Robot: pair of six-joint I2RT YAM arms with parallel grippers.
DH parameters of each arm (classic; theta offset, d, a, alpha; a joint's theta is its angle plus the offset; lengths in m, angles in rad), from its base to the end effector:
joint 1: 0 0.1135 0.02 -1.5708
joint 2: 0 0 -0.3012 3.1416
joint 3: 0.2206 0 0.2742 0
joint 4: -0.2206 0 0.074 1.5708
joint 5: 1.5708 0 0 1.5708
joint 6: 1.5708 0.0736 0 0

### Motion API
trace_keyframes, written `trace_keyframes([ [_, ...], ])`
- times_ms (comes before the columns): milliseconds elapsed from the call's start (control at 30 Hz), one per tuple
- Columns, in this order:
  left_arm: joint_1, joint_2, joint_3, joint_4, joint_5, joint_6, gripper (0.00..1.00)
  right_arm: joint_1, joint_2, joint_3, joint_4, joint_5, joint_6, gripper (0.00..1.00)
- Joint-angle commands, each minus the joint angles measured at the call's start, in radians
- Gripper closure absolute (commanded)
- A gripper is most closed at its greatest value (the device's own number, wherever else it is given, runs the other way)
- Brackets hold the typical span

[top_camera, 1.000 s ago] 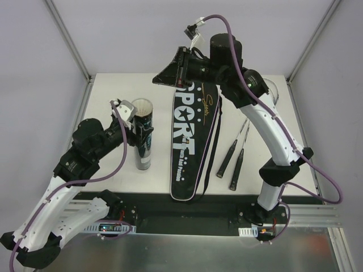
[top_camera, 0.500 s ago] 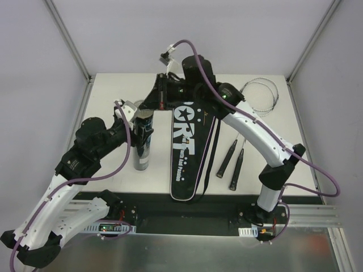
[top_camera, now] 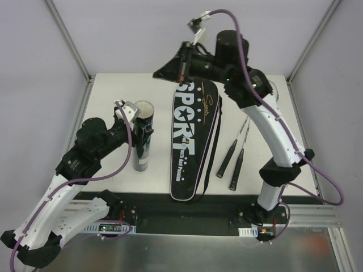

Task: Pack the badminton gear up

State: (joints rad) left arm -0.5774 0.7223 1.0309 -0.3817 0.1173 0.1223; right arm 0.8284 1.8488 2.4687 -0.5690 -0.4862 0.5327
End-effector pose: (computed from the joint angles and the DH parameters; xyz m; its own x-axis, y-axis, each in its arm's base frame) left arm 0.1439 -0.1041 0.4403 0.0173 0.1333 -0.9909 0.6426 0.7578 0.1132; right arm 0.2616 0.3360 0.6145 -0.4614 0.1612 -0.8724 -0.8504 0.1996 0.4867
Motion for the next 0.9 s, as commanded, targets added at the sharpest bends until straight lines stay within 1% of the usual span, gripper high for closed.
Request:
trace_keyframes([
  [0, -0.007, -0.014, -0.008, 0.078, -0.051, -0.016, 1.0, -0.115, -0.187, -0.162, 0.041, -0.002, 0.027, 0.96],
  [67, -0.009, 0.009, 0.0, 0.075, -0.099, -0.036, 1.0, -0.15, -0.274, -0.25, -0.006, 0.008, -0.002, 0.96],
  [100, -0.009, 0.022, 0.006, 0.072, -0.111, -0.041, 1.0, -0.176, -0.301, -0.29, -0.04, 0.014, -0.034, 0.96],
  [133, -0.009, 0.061, 0.027, 0.055, -0.14, -0.053, 1.0, -0.187, -0.324, -0.368, -0.078, 0.044, -0.101, 0.96],
  [167, -0.009, 0.087, 0.046, 0.043, -0.192, -0.059, 1.0, -0.201, -0.38, -0.405, -0.159, 0.058, -0.14, 0.96],
  [200, -0.006, 0.115, 0.064, 0.026, -0.212, -0.056, 1.0, -0.207, -0.405, -0.442, -0.198, 0.07, -0.17, 0.96],
  [233, -0.007, 0.176, 0.104, 0.003, -0.243, -0.038, 1.0, -0.212, -0.433, -0.518, -0.238, 0.108, -0.231, 0.96],
  [267, -0.004, 0.21, 0.122, -0.006, -0.27, -0.027, 1.0, -0.218, -0.459, -0.554, -0.308, 0.126, -0.256, 0.96],
  [300, 0.013, 0.244, 0.141, -0.013, -0.312, -0.01, 1.0, -0.221, -0.512, -0.594, -0.339, 0.142, -0.278, 0.96],
  [333, 0.028, 0.318, 0.182, -0.017, -0.317, 0.023, 1.0, -0.222, -0.537, -0.626, -0.366, 0.182, -0.299, 0.96],
  [367, 0.054, 0.36, 0.205, -0.034, -0.315, 0.036, 1.0, -0.232, -0.563, -0.692, -0.411, 0.199, -0.321, 0.96],
  [400, 0.083, 0.403, 0.23, -0.045, -0.315, 0.04, 1.0, -0.238, -0.618, -0.72, -0.428, 0.21, -0.327, 0.96],
  [433, 0.155, 0.487, 0.271, -0.052, -0.303, 0.042, 1.0, -0.244, -0.641, -0.746, -0.44, 0.219, -0.33, 0.96],
  [467, 0.189, 0.531, 0.29, -0.057, -0.285, 0.048, 1.0, -0.262, -0.666, -0.793, -0.463, 0.221, -0.336, 0.96],
  [500, 0.218, 0.575, 0.31, -0.06, -0.278, 0.056, 1.0, -0.273, -0.686, -0.81, -0.48, 0.224, -0.339, 0.96],
  [533, 0.262, 0.664, 0.349, -0.063, -0.286, 0.1, 1.0, -0.284, -0.719, -0.821, -0.497, 0.227, -0.344, 0.96],
  [600, 0.292, 0.758, 0.403, -0.077, -0.32, 0.155, 1.0, -0.316, -0.735, -0.833, -0.557, 0.233, -0.365, 0.96],
  [633, 0.309, 0.849, 0.463, -0.08, -0.32, 0.199, 1.0, -0.325, -0.75, -0.833, -0.578, 0.245, -0.376, 0.96],
  [700, 0.352, 0.945, 0.538, -0.098, -0.329, 0.243, 1.0, -0.351, -0.757, -0.846, -0.629, 0.256, -0.395, 0.96],
  [733, 0.362, 1.045, 0.614, -0.108, -0.338, 0.284, 1.0, -0.362, -0.761, -0.852, -0.638, 0.259, -0.399, 0.96],
  [867, 0.416, 1.276, 0.797, -0.131, -0.416, 0.342, 1.0, -0.451, -0.737, -0.869, -0.684, 0.247, -0.43, 0.96],
])
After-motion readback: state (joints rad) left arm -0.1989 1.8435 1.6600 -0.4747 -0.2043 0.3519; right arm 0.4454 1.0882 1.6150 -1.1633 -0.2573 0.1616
